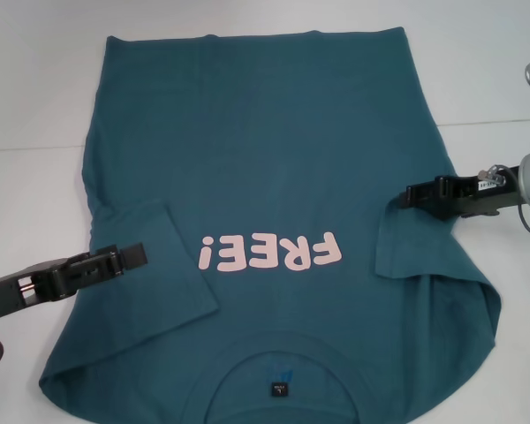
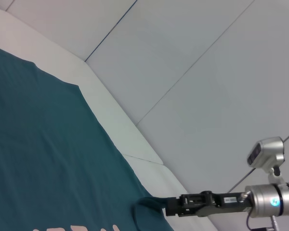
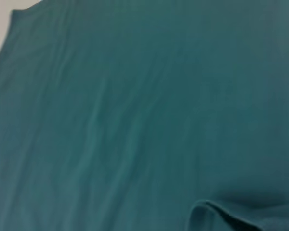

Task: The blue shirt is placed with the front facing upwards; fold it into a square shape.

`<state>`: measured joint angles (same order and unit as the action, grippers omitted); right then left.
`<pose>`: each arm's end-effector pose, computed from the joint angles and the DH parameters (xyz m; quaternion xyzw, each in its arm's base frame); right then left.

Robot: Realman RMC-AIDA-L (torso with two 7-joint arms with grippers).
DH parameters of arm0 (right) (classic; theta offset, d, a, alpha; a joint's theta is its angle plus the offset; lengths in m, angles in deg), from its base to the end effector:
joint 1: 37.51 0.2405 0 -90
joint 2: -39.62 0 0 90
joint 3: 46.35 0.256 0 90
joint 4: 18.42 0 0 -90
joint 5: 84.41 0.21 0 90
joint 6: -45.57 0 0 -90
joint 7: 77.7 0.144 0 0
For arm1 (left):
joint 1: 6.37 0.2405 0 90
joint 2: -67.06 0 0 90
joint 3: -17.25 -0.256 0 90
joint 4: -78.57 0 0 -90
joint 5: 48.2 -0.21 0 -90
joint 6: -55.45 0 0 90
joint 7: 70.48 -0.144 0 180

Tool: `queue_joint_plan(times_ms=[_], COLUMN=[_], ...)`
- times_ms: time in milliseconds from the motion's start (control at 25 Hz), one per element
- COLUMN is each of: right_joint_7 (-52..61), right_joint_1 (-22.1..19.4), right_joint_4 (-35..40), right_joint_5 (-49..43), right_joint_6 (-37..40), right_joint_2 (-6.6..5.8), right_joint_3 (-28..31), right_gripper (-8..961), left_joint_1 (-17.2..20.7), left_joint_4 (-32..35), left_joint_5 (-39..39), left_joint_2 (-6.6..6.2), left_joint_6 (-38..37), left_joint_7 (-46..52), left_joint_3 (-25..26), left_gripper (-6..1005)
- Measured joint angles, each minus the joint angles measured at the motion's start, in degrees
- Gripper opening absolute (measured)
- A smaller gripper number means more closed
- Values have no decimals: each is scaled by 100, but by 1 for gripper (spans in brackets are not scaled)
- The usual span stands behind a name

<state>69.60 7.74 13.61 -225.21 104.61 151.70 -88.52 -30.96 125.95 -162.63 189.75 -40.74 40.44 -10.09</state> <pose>0.2828 0.4337 0.0339 -0.7261 0.6239 0.0886 0.2749 -0.2777 0.3064 0.0342 -0.8092 -0.4646 -0.3421 0.1108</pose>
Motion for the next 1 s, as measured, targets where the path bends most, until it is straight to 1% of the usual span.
queue_joint_plan(times_ms=[200, 280, 400, 520, 600, 720, 840, 960, 1000], right_joint_7=[-40, -77, -260, -397, -430, -422, -380, -366, -397], right_joint_1=[47, 47, 108, 286, 384, 433, 337, 189, 91], right_joint_4=[-19, -35, -255, -633, -717, -504, -123, 310, 531], right_joint_5=[-54, -53, -40, -42, -49, -52, -26, 51, 194], right_joint_6=[-514, -914, -1786, -2676, -2820, -2403, -1778, -935, -478], right_joint_2=[116, 186, 289, 308, 280, 210, 160, 138, 136], right_joint_3=[-15, -19, -46, -89, -120, -148, -96, -32, -14], right_gripper=[746, 746, 745, 744, 744, 743, 743, 742, 742], left_joint_1=[-2, -2, -8, -22, -26, -27, -19, 7, 25], left_joint_4=[-1, -5, -11, -11, -11, -11, -9, -8, -8], left_joint_5=[0, 0, 2, 41, 72, 82, 84, 86, 86], left_joint_2=[-1, 0, 6, 3, -1, -2, 0, 3, 3], left_joint_6=[12, 21, 38, 36, 26, 25, 19, 5, -2], left_joint_7=[15, 17, 18, 18, 18, 18, 18, 18, 32], left_joint_3=[0, 0, 0, 0, 1, 0, 0, 0, 0], left_gripper=[950, 950, 950, 949, 949, 949, 949, 949, 949])
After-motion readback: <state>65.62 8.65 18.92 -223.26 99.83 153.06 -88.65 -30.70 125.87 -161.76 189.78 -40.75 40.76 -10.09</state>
